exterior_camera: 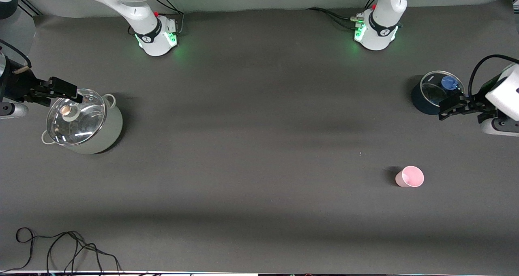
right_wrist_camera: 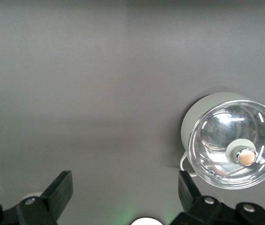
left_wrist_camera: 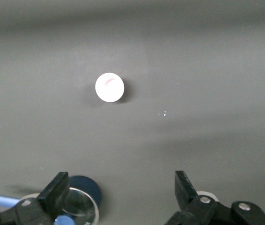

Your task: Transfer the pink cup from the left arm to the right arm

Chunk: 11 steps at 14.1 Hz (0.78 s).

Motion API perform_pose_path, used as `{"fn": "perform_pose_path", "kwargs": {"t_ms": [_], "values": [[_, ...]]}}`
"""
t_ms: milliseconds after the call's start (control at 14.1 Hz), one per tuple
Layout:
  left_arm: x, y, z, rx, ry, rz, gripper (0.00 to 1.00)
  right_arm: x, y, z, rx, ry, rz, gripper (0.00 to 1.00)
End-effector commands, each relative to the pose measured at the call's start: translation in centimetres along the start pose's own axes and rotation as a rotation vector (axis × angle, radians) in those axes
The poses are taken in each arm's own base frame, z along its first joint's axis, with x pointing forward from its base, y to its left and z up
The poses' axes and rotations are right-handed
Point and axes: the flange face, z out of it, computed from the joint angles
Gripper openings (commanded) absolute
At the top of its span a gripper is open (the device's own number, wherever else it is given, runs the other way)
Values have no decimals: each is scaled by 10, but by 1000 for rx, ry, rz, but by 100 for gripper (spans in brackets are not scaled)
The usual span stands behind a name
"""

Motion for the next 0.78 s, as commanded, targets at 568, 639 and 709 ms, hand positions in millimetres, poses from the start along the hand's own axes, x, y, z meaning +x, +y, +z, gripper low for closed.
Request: {"fn": "perform_pose_path", "kwargs": {"t_ms": [568,639,709], "values": [[23,-153,62,-172,193,410,100,-1,4,-2,11,-15,-18,100],[27,-166,73,-174,227,441,100,-1,4,-2,11,-15,-18,100],[25,-190,87,-179,260,451,100,0,3,-2,13,-14,-19,100]]}}
